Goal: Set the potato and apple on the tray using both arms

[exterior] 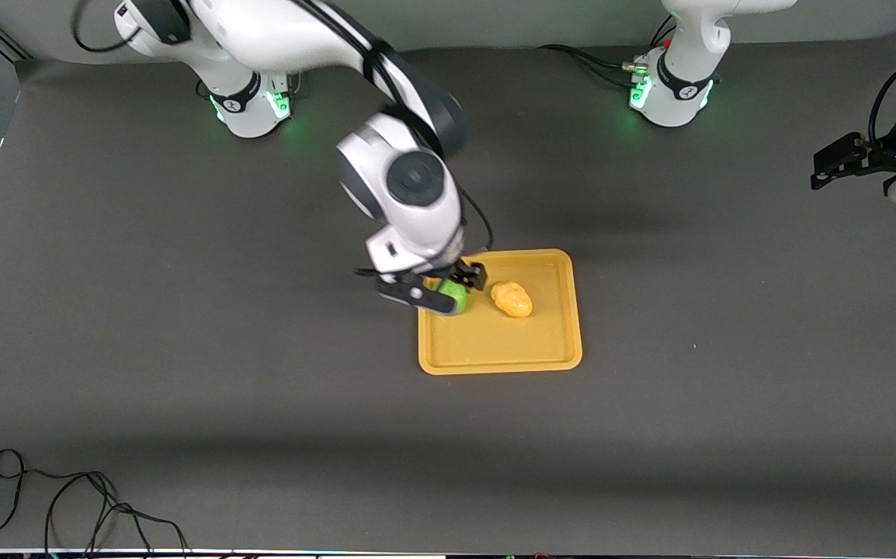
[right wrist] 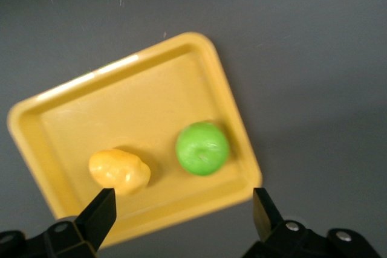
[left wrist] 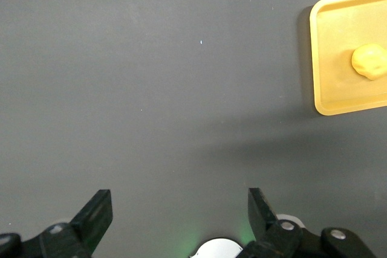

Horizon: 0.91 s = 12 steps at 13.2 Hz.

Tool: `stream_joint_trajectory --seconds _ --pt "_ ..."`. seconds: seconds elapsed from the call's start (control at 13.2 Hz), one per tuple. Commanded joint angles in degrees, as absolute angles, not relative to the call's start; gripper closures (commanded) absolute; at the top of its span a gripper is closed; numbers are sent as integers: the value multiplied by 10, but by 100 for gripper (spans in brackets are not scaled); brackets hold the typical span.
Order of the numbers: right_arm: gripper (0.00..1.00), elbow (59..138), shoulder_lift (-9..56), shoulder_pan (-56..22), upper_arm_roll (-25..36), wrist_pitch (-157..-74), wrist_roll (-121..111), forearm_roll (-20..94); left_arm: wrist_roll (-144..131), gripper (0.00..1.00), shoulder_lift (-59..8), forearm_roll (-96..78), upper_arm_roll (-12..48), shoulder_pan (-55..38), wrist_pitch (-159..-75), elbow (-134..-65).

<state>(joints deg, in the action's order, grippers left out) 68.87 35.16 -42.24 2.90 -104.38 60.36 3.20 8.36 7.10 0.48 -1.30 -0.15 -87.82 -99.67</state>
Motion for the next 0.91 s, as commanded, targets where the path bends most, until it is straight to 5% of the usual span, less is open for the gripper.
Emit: stream_joint_trajectory --seconds 0.0,0.3,0.53,0.83 --pt "0 707 263 -389 33 -951 529 39 83 0 69 9 -14 -6 -883 -987" --pt "0 733 150 -359 108 -829 349 40 83 1 70 10 -14 -6 -886 -987" --pt "0 786 78 -337 178 -811 214 38 83 1 69 10 -14 -6 -895 -988" --pt "0 823 28 -167 124 -815 83 27 83 1 70 11 -10 -6 -894 -988"
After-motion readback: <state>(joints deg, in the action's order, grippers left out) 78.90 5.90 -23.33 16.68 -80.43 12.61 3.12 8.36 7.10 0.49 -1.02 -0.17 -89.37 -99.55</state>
